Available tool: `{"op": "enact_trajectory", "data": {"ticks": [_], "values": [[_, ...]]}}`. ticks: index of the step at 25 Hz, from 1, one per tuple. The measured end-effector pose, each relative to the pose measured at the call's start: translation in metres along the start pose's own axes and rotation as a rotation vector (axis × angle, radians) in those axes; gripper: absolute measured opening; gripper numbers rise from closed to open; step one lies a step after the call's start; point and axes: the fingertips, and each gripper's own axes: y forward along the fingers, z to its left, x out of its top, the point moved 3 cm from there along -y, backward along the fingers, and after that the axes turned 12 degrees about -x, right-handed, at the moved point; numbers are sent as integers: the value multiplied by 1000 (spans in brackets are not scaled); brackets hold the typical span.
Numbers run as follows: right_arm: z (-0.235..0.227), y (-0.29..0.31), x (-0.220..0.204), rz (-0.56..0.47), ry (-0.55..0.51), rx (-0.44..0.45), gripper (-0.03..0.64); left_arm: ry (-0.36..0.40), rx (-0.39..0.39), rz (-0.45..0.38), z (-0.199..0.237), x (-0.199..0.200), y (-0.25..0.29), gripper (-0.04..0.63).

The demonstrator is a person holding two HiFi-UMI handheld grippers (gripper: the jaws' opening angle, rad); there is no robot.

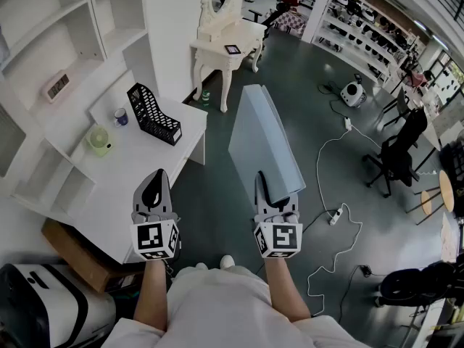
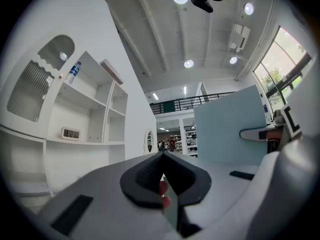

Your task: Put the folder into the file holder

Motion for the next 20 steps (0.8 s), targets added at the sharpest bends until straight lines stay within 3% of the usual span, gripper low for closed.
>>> {"op": "enact_trajectory", "data": {"ticks": [20], "values": [[-25, 15, -15, 4, 67, 62, 118, 34, 43, 31, -18, -5, 18, -5]]}}
